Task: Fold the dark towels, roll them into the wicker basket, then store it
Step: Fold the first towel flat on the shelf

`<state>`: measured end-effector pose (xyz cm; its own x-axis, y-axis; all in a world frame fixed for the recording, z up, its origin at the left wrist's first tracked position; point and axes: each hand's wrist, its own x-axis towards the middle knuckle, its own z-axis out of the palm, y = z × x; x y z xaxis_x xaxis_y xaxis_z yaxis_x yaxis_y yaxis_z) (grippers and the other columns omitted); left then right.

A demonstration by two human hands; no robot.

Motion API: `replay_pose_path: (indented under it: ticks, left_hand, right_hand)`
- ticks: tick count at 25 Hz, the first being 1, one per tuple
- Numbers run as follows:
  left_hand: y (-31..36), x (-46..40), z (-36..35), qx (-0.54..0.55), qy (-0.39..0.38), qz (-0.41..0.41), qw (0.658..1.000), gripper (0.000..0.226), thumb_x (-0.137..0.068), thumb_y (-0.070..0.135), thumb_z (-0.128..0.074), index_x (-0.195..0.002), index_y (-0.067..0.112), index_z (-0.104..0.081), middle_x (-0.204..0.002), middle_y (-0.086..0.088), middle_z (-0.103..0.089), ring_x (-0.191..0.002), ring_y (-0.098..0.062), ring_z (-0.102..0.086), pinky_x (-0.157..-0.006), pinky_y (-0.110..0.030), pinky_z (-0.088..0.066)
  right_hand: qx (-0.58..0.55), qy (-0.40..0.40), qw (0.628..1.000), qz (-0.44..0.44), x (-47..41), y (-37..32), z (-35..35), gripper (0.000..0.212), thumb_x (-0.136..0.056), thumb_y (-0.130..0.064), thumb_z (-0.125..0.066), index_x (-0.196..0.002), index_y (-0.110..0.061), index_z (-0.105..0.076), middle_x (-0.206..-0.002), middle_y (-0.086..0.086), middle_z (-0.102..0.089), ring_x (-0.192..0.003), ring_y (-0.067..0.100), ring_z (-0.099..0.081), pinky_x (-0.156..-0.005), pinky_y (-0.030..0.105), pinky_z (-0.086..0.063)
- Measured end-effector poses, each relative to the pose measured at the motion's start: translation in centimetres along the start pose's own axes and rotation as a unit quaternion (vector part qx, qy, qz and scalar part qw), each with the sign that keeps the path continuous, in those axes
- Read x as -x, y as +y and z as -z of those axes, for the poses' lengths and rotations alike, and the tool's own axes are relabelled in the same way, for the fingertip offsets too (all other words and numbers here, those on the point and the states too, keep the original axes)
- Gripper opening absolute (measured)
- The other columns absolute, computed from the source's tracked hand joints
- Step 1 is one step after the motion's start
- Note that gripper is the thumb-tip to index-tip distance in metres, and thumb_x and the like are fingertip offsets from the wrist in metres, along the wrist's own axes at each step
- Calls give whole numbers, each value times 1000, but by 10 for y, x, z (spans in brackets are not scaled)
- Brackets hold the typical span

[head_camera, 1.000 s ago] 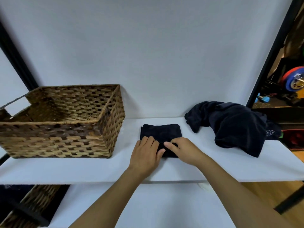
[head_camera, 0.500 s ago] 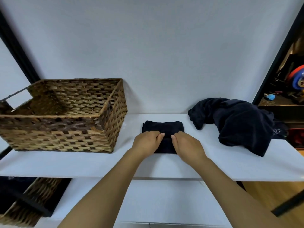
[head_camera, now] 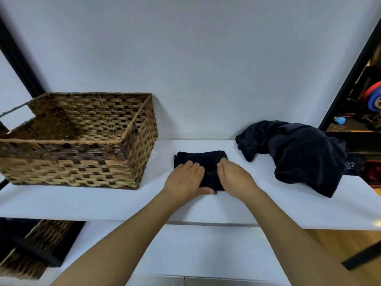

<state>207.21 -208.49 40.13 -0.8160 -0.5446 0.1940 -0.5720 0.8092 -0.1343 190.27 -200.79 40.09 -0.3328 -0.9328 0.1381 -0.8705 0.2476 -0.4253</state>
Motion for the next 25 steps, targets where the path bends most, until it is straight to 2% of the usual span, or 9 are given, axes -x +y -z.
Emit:
replay_pose_path:
  ticks: [3, 7, 10, 12, 14, 16, 20, 23, 25]
  left_hand:
    - [-4, -4, 7, 159, -38, 19, 986, 57, -85, 71, -58, -89, 15, -50, -88, 6, -53, -83, -14, -44, -65, -31, -31]
    - [-18, -14, 15, 298, -116, 47, 946, 55, -78, 69, -71, -91, 15, -63, -83, -1, -61, -76, -17, -56, -63, -33, -41]
    - [-16, -11, 9, 213, -91, 32, 972, 59, -85, 73, -56, -102, 18, -65, -97, 4, -58, -92, -17, -50, -75, -34, -42]
    - [-6, -2, -6, 90, 41, 21, 995, 60, -93, 70, -39, -111, 18, -62, -103, 5, -57, -94, -18, -49, -79, -34, -38]
    - [12, 9, -20, 8, 152, 31, 988, 55, -98, 61, -34, -102, 14, -62, -94, -1, -59, -84, -22, -51, -73, -37, -40]
    - [23, 8, -30, -30, 204, 54, 977, 47, -102, 51, -34, -91, 13, -59, -87, -3, -55, -77, -24, -48, -68, -37, -39]
    - [23, -2, -28, -26, 230, 50, 972, 43, -101, 45, -35, -83, 14, -60, -80, -3, -58, -71, -24, -53, -62, -36, -42]
    - [12, -15, -25, -8, 193, 50, 980, 45, -102, 41, -35, -78, 15, -63, -74, -2, -62, -65, -23, -57, -58, -33, -41]
    - [14, -20, -17, 20, 156, 67, 985, 47, -104, 39, -31, -76, 16, -62, -71, 0, -62, -64, -23, -57, -56, -31, -34]
  right_hand:
    - [164, 144, 969, 116, 16, 3, -16, 33, -103, -33, -30, -90, -15, -54, -88, 3, -50, -75, 22, -43, -66, 34, -36]
    - [139, 195, 960, 143, 18, 9, -25, 37, -99, -34, -35, -75, -14, -56, -75, 1, -52, -64, 21, -45, -56, 33, -35]
    - [107, 147, 979, 92, 14, -3, -12, 41, -102, -33, -34, -66, -17, -45, -65, -4, -45, -57, 21, -45, -51, 31, -29]
    - [82, 74, 993, 39, 5, -7, -5, 45, -106, -35, -31, -66, -18, -39, -66, -6, -45, -61, 20, -47, -55, 33, -31]
    - [39, 28, 999, -11, -4, -3, 0, 48, -107, -37, -30, -65, -17, -41, -67, -2, -50, -61, 21, -48, -55, 34, -33]
    - [-12, 5, 999, -52, -14, 0, 1, 50, -106, -39, -32, -63, -14, -42, -67, 1, -51, -58, 20, -46, -52, 32, -32]
    - [-54, -32, 993, -97, -25, 3, 6, 48, -104, -37, -34, -64, -13, -42, -65, 2, -50, -59, 20, -45, -53, 32, -32]
    - [-45, -6, 995, -94, -13, -1, 0, 42, -106, -35, -28, -77, -14, -50, -77, 0, -57, -74, 24, -54, -61, 35, -38]
    - [4, 64, 997, -37, 1, 1, -10, 38, -106, -35, -24, -82, -15, -46, -81, -1, -53, -77, 24, -52, -63, 35, -38]
